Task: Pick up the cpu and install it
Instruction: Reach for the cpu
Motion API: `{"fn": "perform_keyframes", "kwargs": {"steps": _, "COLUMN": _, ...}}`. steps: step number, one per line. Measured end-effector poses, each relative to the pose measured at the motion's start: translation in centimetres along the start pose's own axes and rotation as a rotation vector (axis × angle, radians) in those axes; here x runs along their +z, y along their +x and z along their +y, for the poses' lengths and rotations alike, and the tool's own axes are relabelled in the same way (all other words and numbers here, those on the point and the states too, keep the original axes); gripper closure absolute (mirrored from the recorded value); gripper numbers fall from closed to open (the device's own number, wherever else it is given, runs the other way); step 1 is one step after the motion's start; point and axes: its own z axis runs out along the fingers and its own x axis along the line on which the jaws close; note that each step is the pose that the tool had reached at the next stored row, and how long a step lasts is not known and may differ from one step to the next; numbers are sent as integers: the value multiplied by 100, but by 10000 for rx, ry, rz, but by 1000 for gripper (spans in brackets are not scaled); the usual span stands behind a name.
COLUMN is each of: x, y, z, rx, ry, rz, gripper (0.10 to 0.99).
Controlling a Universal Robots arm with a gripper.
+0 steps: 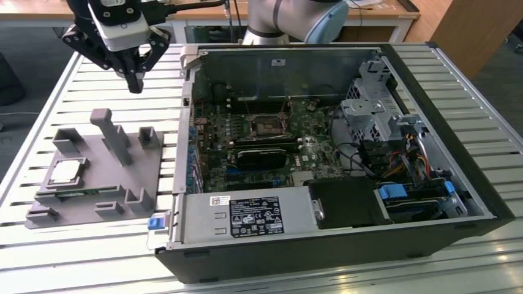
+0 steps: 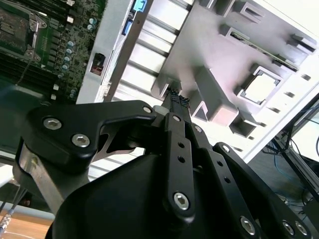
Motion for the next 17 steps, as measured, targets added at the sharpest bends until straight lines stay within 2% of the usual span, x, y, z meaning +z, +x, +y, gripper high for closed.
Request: {"fn": "perform_keyframes", "kwargs": {"steps": 17, "x": 20, "y": 61, "z": -5, "rx": 3, "ry": 6, "rz": 78, "gripper": 980}}
